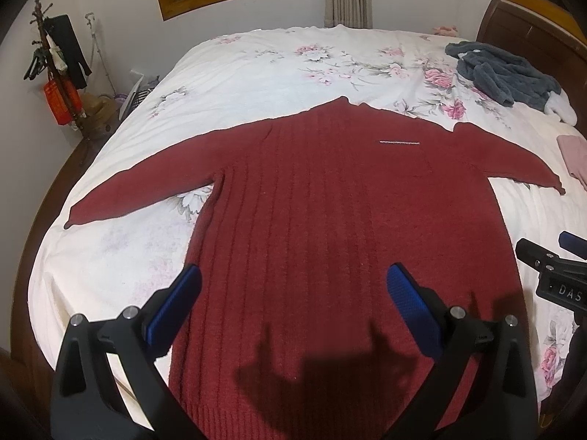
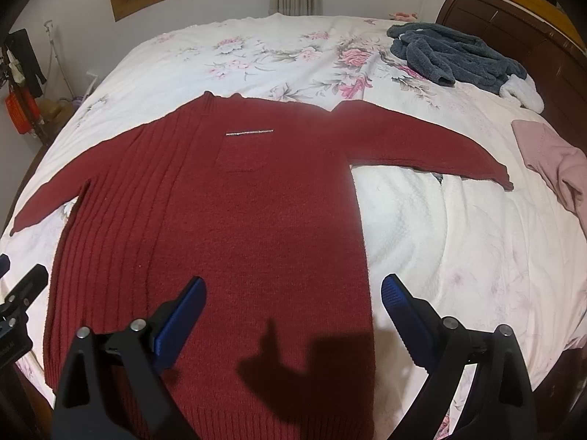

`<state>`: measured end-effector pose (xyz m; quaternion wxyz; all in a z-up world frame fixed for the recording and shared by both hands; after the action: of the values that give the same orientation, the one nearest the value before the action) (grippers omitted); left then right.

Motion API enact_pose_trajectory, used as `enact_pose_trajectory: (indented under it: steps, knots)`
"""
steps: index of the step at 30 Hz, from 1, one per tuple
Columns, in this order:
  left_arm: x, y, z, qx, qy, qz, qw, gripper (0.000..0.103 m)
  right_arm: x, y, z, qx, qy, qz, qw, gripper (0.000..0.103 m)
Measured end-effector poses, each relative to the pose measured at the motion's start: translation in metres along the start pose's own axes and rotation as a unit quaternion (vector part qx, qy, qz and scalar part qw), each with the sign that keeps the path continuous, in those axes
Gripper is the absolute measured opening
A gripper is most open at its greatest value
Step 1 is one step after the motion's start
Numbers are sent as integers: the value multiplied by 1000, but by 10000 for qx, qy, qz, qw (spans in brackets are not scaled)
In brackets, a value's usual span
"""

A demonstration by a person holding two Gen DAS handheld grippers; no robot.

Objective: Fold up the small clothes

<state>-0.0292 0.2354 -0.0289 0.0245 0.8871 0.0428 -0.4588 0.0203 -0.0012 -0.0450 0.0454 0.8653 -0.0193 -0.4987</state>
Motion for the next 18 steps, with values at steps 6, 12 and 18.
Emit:
enact_pose_trajectory:
  steps: [6,12,18]
  knots:
    - [0,-1,1,4,-15,-2,10000,100,2,1,-1,31,-19,8,10000,97]
    - [0,-1,1,7,-13,-5,10000,100,1,-1,-1,28,-26,-2,10000,97]
    - [2,-4,2,12,-20,-22,10000,100,4,0,0,31,-46,-14,10000,97]
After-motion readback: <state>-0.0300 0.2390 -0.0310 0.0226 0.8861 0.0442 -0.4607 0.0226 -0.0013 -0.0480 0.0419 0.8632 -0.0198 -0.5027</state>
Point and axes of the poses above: each gripper's, at about its wrist camera, not at the fingertips, and x roughly the way its jaws point, y to its right, z to its underside, the point moved 4 cm from there along x, roughly the way its jaws point, and after that the axes turned 6 degrees about z, right-handed, at the moved point
